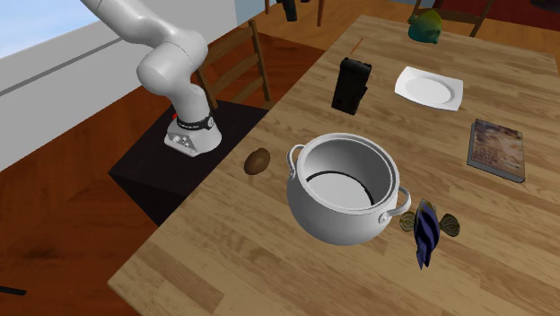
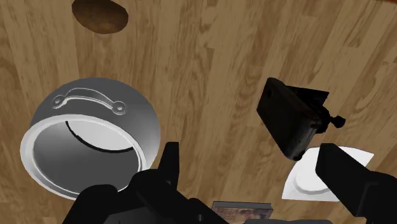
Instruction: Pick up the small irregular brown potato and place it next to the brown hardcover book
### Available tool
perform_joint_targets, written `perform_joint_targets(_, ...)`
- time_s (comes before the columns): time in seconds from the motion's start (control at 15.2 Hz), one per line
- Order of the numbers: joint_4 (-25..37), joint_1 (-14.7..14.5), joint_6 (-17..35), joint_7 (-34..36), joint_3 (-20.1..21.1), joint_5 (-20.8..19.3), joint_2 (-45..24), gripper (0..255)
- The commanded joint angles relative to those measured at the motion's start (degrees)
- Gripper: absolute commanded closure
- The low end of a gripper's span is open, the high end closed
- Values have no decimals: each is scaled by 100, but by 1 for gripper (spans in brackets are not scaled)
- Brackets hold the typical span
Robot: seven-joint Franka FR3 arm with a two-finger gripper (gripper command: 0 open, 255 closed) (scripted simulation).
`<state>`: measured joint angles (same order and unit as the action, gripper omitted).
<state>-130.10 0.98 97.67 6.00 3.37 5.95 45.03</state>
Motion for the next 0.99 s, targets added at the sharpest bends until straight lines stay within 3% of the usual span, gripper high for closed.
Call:
perform_joint_targets(0.0, 0, 0, 0, 0, 0, 0, 0, 0)
perform_joint_targets(0.53, -1717, -297, 662, -1759, -711, -471, 838, 0)
perform_joint_targets(0.92, -2732, -324, 1195, -3156, -1432, -1078, 1181, 0)
